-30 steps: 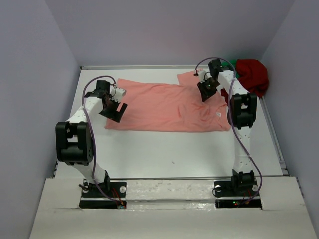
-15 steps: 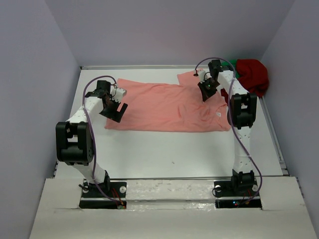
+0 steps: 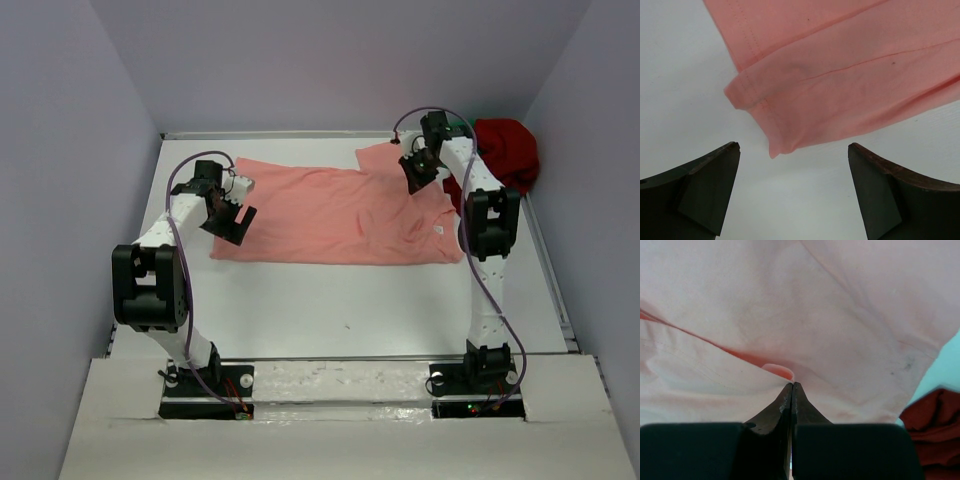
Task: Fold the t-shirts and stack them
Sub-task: Fold the flattened tshirt in 1/3 of the way
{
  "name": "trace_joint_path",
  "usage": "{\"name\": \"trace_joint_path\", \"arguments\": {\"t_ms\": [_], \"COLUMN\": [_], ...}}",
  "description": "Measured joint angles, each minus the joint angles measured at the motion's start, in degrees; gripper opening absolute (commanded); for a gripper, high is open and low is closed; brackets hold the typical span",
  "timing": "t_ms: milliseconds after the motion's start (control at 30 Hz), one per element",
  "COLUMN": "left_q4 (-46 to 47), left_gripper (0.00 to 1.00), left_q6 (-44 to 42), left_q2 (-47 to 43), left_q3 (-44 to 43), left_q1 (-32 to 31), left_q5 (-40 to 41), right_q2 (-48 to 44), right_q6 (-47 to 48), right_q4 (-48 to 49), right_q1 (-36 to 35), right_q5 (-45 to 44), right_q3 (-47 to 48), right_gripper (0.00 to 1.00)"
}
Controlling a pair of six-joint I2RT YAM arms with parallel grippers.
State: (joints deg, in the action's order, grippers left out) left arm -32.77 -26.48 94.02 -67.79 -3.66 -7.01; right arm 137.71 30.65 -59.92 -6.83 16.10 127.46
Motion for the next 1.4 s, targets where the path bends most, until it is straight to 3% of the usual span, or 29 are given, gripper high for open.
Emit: {"name": "trace_joint_path", "arguments": {"t_ms": [1400], "left_q4": [-0.1], "left_gripper": [0.99], "left_q6": [0.1], "left_q2": [0.0], "left_q3": [-0.2], "left_q1": [0.0], "left_q5": [0.2], "right_q2": [-1.1], "right_q6": [1.4], "right_q4": [5.4], "right_q1": [-1.0], "right_q5": [0.5], "right_q3": [1.4], "right_gripper": [0.0]}}
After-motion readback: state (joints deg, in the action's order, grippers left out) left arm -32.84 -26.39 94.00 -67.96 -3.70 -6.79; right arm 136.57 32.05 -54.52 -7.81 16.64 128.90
